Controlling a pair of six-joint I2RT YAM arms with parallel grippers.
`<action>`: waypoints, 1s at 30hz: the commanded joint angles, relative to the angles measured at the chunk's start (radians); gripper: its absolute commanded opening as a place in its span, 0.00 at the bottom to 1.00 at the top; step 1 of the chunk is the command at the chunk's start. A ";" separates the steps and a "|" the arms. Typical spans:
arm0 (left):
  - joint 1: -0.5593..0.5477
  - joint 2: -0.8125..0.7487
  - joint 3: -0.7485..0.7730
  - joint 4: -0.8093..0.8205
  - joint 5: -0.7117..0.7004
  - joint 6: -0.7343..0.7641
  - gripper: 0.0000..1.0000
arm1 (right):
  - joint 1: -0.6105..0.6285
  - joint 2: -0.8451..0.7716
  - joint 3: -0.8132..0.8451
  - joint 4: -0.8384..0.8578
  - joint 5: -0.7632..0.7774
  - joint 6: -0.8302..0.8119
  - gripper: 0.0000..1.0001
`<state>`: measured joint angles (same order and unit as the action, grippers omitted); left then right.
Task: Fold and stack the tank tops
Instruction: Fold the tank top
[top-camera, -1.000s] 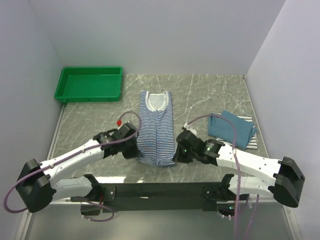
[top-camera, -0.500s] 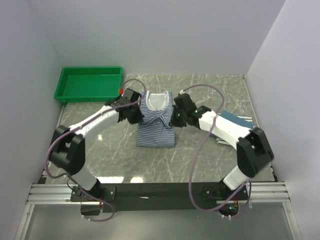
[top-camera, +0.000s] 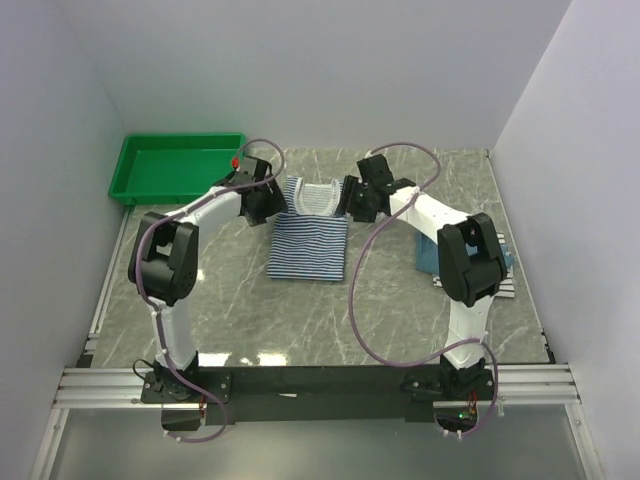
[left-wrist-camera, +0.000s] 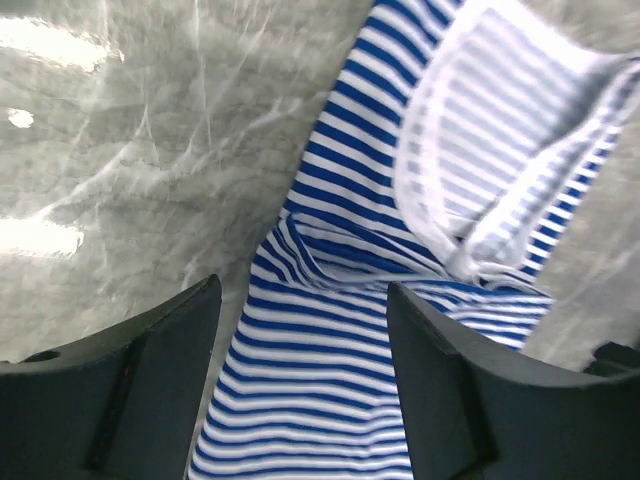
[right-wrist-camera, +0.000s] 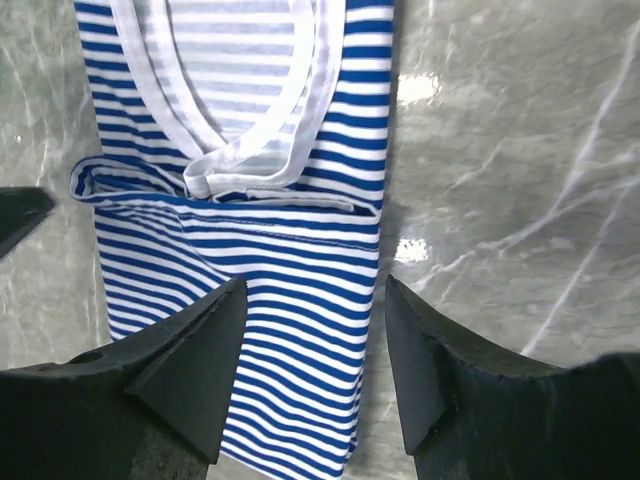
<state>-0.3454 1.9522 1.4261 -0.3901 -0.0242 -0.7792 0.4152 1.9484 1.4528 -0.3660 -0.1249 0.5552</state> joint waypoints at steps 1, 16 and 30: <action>0.000 -0.137 -0.016 0.033 -0.006 0.006 0.72 | -0.001 -0.075 0.011 -0.005 0.044 -0.031 0.64; -0.058 -0.504 -0.634 0.164 0.088 -0.195 0.67 | 0.177 -0.376 -0.525 0.133 0.100 0.149 0.56; -0.061 -0.461 -0.724 0.218 0.070 -0.249 0.59 | 0.203 -0.399 -0.712 0.324 0.030 0.339 0.56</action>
<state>-0.4034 1.4788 0.7136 -0.2111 0.0570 -1.0084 0.6090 1.5887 0.7780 -0.1165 -0.0948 0.8242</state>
